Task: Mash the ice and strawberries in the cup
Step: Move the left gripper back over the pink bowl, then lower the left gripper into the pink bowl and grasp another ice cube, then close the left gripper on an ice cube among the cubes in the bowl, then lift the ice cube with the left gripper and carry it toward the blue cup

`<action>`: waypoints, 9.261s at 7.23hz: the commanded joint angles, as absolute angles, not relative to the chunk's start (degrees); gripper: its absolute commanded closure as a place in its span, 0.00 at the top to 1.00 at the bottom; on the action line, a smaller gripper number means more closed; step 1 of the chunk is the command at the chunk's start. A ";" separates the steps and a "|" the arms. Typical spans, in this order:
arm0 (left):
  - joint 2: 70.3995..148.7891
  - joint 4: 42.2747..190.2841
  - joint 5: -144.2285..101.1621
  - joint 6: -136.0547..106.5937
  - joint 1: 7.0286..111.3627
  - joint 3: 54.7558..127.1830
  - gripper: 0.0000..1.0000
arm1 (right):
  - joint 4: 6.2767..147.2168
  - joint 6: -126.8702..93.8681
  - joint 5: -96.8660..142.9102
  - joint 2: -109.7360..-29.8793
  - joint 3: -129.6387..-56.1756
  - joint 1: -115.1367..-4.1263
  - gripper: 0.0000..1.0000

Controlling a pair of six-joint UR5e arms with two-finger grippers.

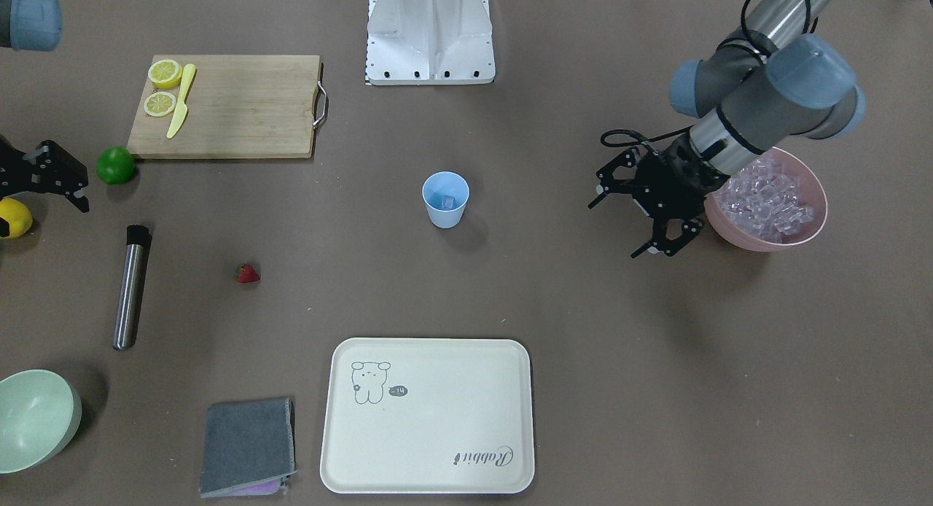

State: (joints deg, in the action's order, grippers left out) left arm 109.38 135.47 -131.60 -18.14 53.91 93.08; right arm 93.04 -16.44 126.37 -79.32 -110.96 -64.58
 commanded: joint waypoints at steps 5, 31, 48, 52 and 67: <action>93.27 135.35 -137.46 4.38 63.46 92.81 0.97 | 92.99 -16.35 126.30 -79.45 -111.01 -64.16 1.00; 89.83 133.59 -135.82 6.06 62.75 91.23 0.87 | 93.08 -16.52 124.80 -79.72 -111.27 -64.16 1.00; 87.10 134.03 -128.50 5.72 58.27 92.11 0.15 | 93.08 -16.44 124.72 -79.54 -110.83 -64.16 1.00; 86.75 133.42 -133.38 5.36 58.71 94.13 0.00 | 93.08 -16.52 124.72 -79.54 -111.27 -64.16 1.00; 119.52 129.02 -128.27 -39.00 45.03 95.54 0.00 | 93.08 -16.52 124.72 -79.10 -110.92 -64.07 1.00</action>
